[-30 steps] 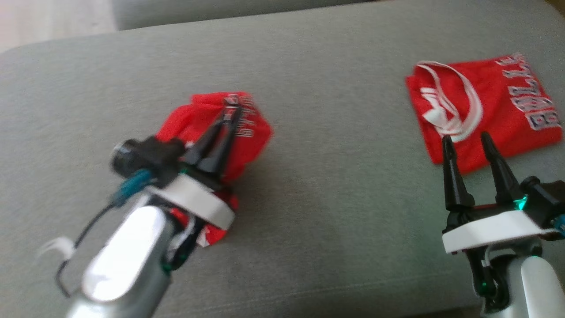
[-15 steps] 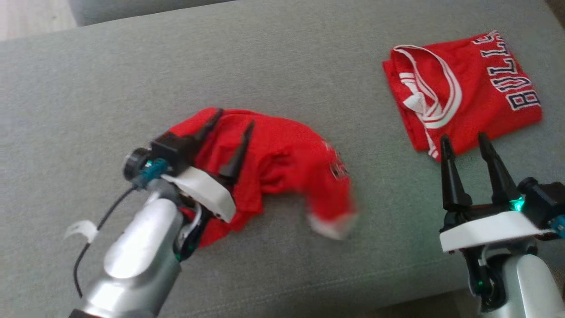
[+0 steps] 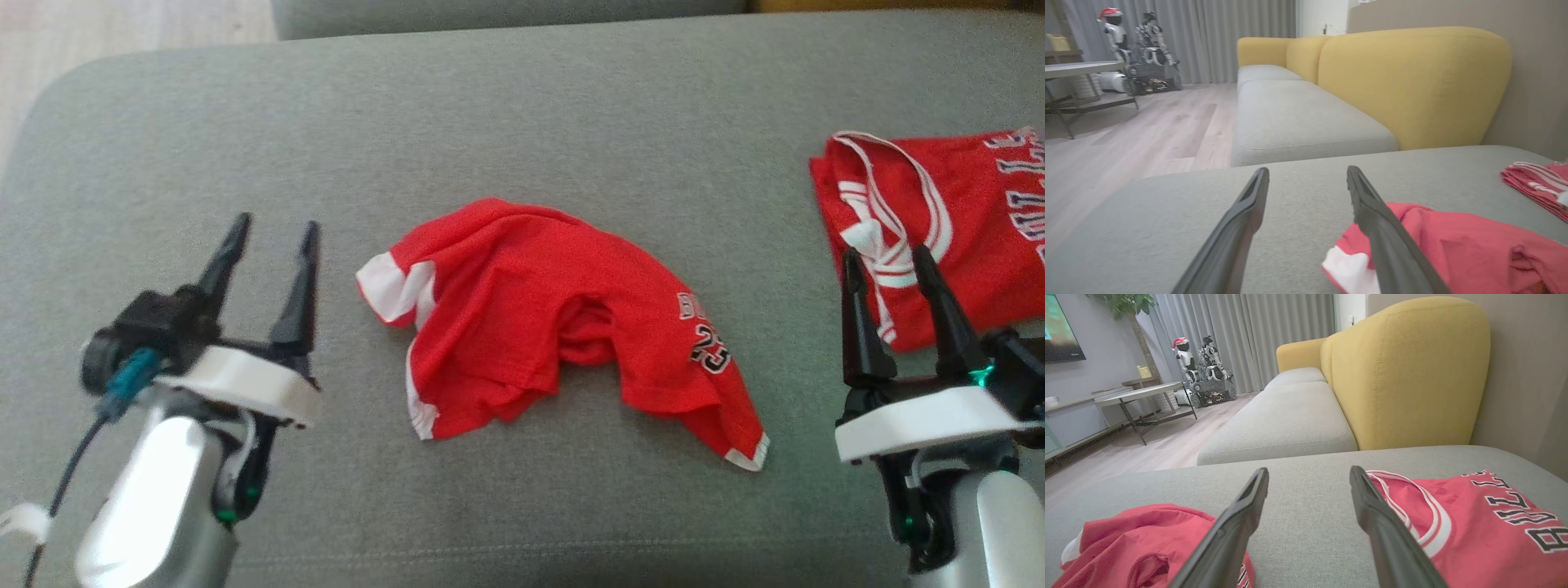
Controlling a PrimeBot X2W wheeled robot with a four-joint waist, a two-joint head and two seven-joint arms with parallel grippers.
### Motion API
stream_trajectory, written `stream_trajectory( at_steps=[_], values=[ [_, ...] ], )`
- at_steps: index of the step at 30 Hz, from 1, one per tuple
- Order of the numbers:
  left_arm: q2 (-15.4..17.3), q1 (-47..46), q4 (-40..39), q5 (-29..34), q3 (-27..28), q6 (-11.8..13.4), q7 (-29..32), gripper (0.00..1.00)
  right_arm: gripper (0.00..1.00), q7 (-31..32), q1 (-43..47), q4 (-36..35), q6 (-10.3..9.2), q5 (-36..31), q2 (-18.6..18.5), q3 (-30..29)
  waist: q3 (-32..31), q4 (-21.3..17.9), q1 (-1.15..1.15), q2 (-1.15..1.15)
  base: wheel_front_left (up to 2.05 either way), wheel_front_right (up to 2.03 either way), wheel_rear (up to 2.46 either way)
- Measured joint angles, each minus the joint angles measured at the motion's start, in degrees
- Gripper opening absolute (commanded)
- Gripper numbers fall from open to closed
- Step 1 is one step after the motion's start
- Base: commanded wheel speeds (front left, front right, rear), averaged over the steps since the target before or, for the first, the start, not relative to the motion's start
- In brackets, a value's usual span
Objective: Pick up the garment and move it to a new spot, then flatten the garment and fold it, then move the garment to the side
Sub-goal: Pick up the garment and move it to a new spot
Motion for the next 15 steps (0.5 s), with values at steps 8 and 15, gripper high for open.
stream_trajectory(
  at_steps=[8,15],
  values=[
    [2.3,4.5,-3.8,0.0,4.3,0.0,0.0,1.00,1.00,0.9,0.1,0.0,0.00,-0.4,0.0,-0.5,-1.6,2.7,0.00,0.00,0.00,0.00,0.00],
    [2.6,9.8,-6.7,-0.7,5.9,0.7,0.0,1.00,1.00,1.5,0.6,0.0,0.00,-0.9,0.0,-0.6,-3.6,3.5,0.00,0.00,0.00,0.00,0.00]
  ],
)
